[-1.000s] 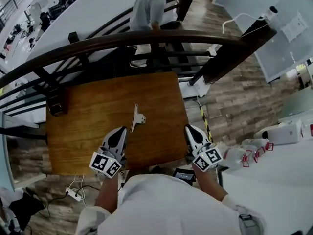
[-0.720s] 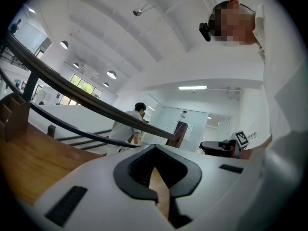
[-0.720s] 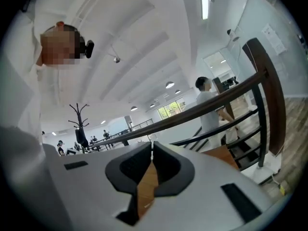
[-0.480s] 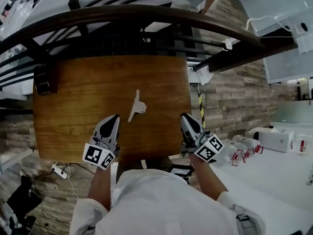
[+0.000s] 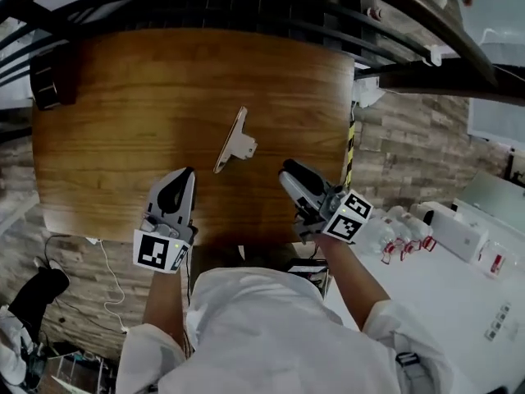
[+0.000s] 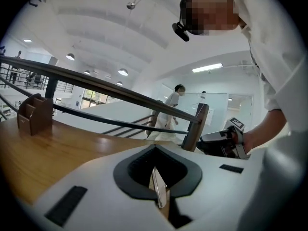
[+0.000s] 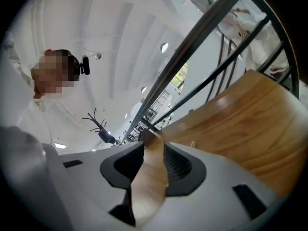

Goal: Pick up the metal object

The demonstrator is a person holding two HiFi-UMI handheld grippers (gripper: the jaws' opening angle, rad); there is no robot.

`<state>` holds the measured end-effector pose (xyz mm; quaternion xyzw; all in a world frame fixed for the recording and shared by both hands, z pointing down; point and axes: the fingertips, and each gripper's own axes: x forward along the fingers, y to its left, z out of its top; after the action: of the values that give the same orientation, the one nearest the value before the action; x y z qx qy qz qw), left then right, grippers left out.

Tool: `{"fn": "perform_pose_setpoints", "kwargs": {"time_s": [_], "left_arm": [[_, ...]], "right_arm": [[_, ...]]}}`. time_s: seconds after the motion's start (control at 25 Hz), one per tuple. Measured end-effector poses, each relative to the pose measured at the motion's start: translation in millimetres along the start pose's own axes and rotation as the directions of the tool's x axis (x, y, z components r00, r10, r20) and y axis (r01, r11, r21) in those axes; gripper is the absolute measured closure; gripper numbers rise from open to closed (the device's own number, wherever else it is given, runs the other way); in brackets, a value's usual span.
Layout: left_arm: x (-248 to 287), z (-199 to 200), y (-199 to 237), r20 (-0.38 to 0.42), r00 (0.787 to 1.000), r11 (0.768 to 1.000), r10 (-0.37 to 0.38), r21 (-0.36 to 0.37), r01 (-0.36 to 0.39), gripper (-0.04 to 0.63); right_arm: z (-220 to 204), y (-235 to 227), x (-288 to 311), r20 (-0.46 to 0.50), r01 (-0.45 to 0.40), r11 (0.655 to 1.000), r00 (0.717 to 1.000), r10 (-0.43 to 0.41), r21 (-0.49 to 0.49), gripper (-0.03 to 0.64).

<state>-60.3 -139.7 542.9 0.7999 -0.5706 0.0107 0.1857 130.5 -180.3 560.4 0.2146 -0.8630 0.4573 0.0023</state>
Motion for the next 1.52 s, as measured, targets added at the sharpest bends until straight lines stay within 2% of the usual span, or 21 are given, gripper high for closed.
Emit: {"fn": "perform_pose_setpoints", "kwargs": {"time_s": [0.16,0.28,0.36,0.52,0.68,0.8,1.2,1.36,1.52], "left_arm": [[-3,-27,4,-0.039,0.999,0.999,0.005,0.034,-0.003,0.588],[-8,-46,-5,-0.086,0.996,0.988,-0.037,0.148,0.049,0.588],[-6,-51,-9,-0.077,0.996,0.983,-0.042,0.174,0.055,0.588],[-5,-68,0,-0.063,0.998,0.991,-0.008,0.129,0.016,0.588],[-4,-78,2,-0.045,0.999,0.991,0.019,0.134,-0.013,0.588],[1,-88,-1,-0.041,0.999,0.990,0.016,0.140,-0.010,0.588],[-3,-101,-1,-0.042,0.999,0.993,-0.007,0.121,0.012,0.588],[-2,-109,-1,-0.040,0.999,0.994,-0.018,0.104,0.023,0.588],[-2,-110,-4,-0.039,0.999,0.995,-0.027,0.094,0.030,0.588]], "right_arm": [[-28,-30,21,-0.065,0.006,0.983,0.998,0.006,0.184,0.491],[-41,-46,29,-0.063,-0.005,0.923,0.997,0.032,0.384,0.486],[-44,-51,35,-0.057,-0.027,0.900,0.997,0.058,0.436,0.486],[-60,-65,48,-0.096,0.006,0.890,0.995,0.043,0.456,0.486],[-74,-78,58,-0.141,0.061,0.887,0.990,0.004,0.458,0.486],[-80,-93,62,-0.163,0.096,0.881,0.986,-0.022,0.462,0.486],[-88,-93,81,-0.218,0.102,0.878,0.976,0.003,0.468,0.489],[-95,-102,84,-0.229,0.143,0.838,0.973,-0.022,0.527,0.541],[-95,-99,86,-0.222,0.131,0.831,0.975,-0.009,0.540,0.575]]}}
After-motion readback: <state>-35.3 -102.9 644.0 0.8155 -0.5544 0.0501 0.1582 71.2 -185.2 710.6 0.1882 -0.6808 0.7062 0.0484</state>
